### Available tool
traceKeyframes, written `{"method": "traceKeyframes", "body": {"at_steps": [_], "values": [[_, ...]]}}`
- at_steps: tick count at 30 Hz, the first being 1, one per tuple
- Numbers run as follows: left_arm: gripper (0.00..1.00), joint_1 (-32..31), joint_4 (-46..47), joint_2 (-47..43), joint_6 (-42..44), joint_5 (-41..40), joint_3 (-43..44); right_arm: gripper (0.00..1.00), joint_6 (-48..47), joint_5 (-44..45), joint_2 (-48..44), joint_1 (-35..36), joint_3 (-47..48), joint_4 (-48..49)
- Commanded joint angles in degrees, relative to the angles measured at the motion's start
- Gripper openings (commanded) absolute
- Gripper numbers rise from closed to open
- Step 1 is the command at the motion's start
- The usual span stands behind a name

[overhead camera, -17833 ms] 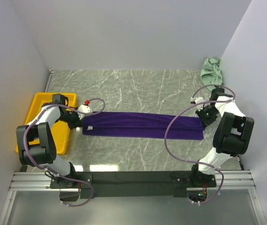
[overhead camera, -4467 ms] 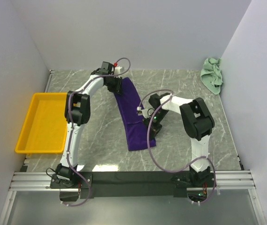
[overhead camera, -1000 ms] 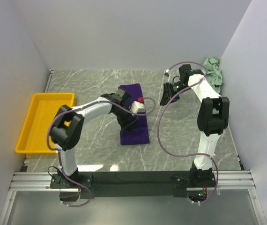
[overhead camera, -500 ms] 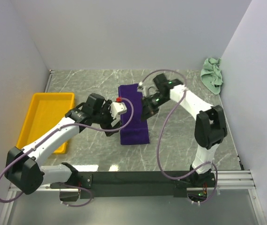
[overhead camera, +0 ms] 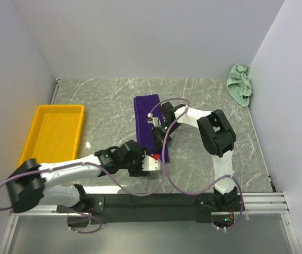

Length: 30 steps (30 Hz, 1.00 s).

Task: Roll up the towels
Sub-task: Roll the towel

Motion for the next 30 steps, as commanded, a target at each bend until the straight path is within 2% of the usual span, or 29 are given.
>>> {"method": "traceKeyframes", "body": {"at_steps": [1,3,10,13,14,16,17,19,20,22,24,26,30], "values": [[0.71,-0.8,11.0,6.88,2.62,-5.86,1.36,0.15,2.26,0.55,1.3,-0.05,1.58,3.77],[0.68,-0.8,12.41,9.01,3.23,-5.43,1.9,0.15,2.52,0.46,2.27,-0.14,1.41,4.03],[0.67,-1.07,20.76,16.39,6.4,-6.74,-0.65,0.15,1.91,-0.85,2.36,-0.23,0.35,3.51],[0.63,-1.07,23.41,18.94,7.01,-9.02,-1.79,0.23,2.0,-2.43,0.96,-0.23,-0.88,4.03],[0.54,-1.07,22.45,19.56,6.76,-8.94,-1.62,0.28,1.91,-2.61,0.08,-0.31,-1.05,3.95],[0.42,-0.98,20.08,21.15,5.88,-8.33,0.04,0.33,1.3,-2.96,-0.8,-0.66,-0.88,2.81],[0.34,-0.98,18.24,21.5,5.61,-7.37,0.83,0.41,1.03,-3.23,-1.94,-1.19,-0.62,2.37],[0.28,-0.8,11.31,22.21,5.96,-4.74,3.12,0.5,-0.54,-3.93,-3.52,-3.12,0.61,-0.17],[0.22,-0.63,8.76,22.38,6.74,-1.76,3.91,0.58,-1.33,-4.19,-4.05,-3.91,1.48,-1.49],[0.22,0.51,3.47,22.56,5.7,0.72,6.11,0.62,-3.36,-3.32,-7.02,-7.06,3.42,-4.22],[0.16,3.48,-3.0,22.73,3.77,6.68,9.26,0.69,-4.06,-2.18,-9.93,-9.97,3.6,-4.32],[0.13,7.17,-7.15,23.52,1.75,12.73,13.03,0.71,-5.29,0.28,-14.76,-14.45,3.25,-4.32],[0.14,12.89,-18.14,30.18,1.21,22.76,21.55,0.73,-8.71,4.41,-24.34,-19.73,0.1,-1.6]]}}
